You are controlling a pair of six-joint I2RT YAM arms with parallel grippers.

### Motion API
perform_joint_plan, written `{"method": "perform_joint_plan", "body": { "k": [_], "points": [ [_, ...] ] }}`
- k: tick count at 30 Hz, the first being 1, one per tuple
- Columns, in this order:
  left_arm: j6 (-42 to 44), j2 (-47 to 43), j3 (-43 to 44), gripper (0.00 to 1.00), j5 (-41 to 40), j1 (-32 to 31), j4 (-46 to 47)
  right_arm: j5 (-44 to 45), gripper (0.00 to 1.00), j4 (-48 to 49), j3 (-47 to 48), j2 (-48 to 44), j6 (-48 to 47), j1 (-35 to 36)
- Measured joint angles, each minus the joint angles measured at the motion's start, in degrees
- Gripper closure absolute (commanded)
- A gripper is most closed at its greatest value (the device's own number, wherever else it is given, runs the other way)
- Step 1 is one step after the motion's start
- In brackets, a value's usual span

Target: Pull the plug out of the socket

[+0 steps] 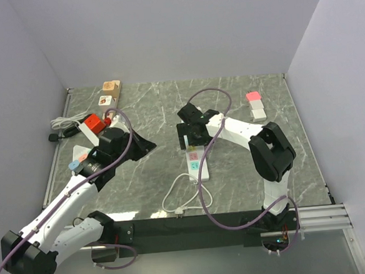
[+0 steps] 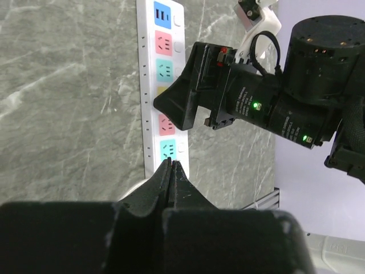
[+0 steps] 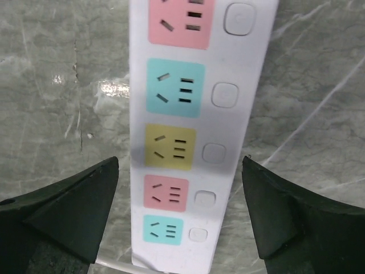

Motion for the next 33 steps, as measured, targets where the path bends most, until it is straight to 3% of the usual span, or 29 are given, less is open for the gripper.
{"method": "perform_joint_plan", "body": {
  "k": [16,19,20,23,24,28,30,33],
  "points": [
    [0.02,-2.12,-1.64,0.99,-0.17,1.53,-1.25,3.93,0.02,-1.14,0.13,3.06,2.12,2.03],
    [0.04,-2.43,-2.21,0.99,-0.17,1.7,-1.46,2.93,0.05,-0.83,-0.22,3.78,2.86,2.03],
    [0.04,-2.45,-2.27,0.99,-0.17,1.79,-1.51,2.69,0.08,-0.61,-0.2,4.37,3.1,2.03],
    [0.07,-2.45,-2.32,0.99,-0.17,1.99,-1.51,2.34,0.31,-1.38,1.22,6.45,4.39,1.66],
    [0.07,-2.45,-2.32,0.99,-0.2,2.12,-1.51,1.79,0.48,-1.42,1.97,6.86,5.03,1.31],
    [0.09,-2.45,-2.32,0.99,-0.2,2.47,-1.57,-1.01,0.89,-2.21,7.58,10.29,8.46,-2.14],
    [0.11,-2.45,-2.32,0.99,-0.22,2.6,-1.73,-2.56,1.0,-2.73,11.37,12.57,10.62,-4.9],
    [0.11,-2.45,-2.32,0.99,-0.22,2.95,-1.92,-5.07,1.0,-4.02,18.82,16.9,15.23,-10.25]
  ]
}}
